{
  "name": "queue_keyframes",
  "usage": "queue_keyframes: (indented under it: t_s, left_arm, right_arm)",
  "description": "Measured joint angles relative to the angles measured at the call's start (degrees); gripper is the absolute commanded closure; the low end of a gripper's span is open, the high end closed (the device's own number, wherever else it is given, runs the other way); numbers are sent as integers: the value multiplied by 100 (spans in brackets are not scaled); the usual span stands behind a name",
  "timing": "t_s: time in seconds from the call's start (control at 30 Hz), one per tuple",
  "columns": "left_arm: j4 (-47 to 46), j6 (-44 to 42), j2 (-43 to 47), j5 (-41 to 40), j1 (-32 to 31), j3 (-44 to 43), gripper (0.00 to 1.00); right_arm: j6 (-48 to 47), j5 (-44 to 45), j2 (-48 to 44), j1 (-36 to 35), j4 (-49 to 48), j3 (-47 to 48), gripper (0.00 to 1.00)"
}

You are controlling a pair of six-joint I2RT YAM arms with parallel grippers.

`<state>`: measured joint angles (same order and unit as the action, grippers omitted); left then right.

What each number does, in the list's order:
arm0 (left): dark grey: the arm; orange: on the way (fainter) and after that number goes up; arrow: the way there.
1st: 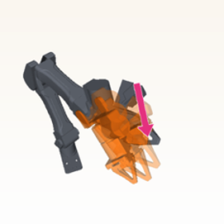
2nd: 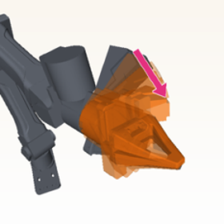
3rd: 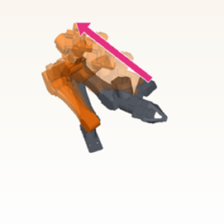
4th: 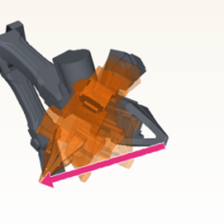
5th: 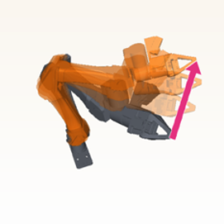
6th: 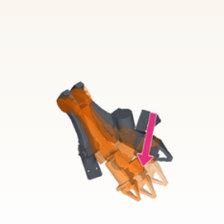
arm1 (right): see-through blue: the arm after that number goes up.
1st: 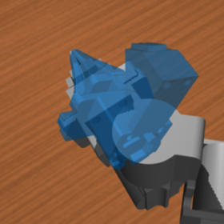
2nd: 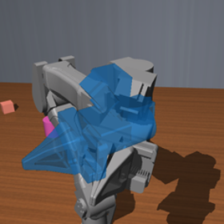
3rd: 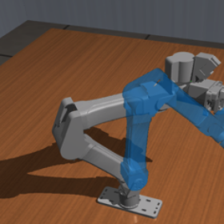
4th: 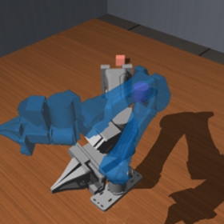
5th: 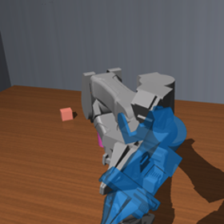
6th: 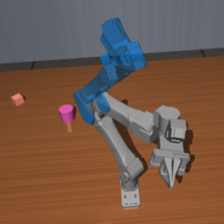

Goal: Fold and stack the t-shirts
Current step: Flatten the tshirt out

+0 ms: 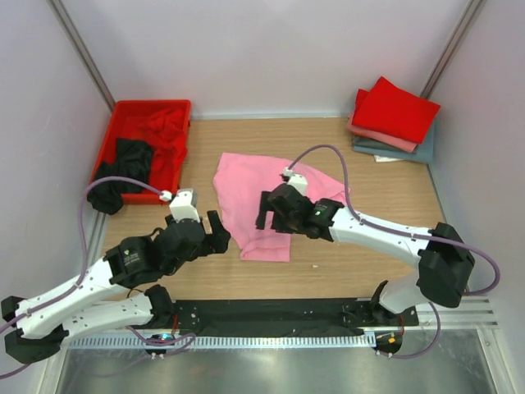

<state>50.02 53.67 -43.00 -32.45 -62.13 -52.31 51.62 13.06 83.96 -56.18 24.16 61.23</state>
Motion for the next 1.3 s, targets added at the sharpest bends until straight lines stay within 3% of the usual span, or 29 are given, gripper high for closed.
queue_keyframes:
  t_s: [0.13, 0.37, 0.6, 0.73, 0.93, 1.07, 1.13, 1.2, 1.3]
  left_arm:
    - [-289, 28, -258, 289, 0, 551, 14]
    - [-1364, -140, -2286, 804, 0, 804, 12]
    - [-1934, -400, -3576, 841, -2, 549, 13]
    - [-2140, -498, -3956, 841, -2, 549, 20]
    - [-2404, -640, -4212, 772, -2, 616, 38]
    - [-2496, -713, -4404, 702, -2, 621, 57]
    - [-2511, -761, -4507, 673, -2, 621, 74]
    - [-2522, -769, -4605, 638, -2, 621, 100]
    - [-2492, -822, -4640, 570, -7, 566, 100]
  right_arm:
    - [-164, 538, -527, 822, 612, -605, 0]
    - [-697, 892, -1528, 2330, 1191, -1082, 0]
    - [-1145, 546, -1617, 3611, 999, -1720, 0]
    - [-1303, 179, -1436, 4199, 861, -1985, 1]
    - [-1480, -212, -1117, 4424, 518, -2002, 2]
    - [-1545, -350, -1045, 4478, 350, -2057, 3]
    - [-1561, -389, -1019, 4516, 319, -2079, 3]
    - [-1576, -428, -1008, 4555, 282, -2100, 3]
    - [-1598, -452, -1005, 4601, 245, -2138, 8]
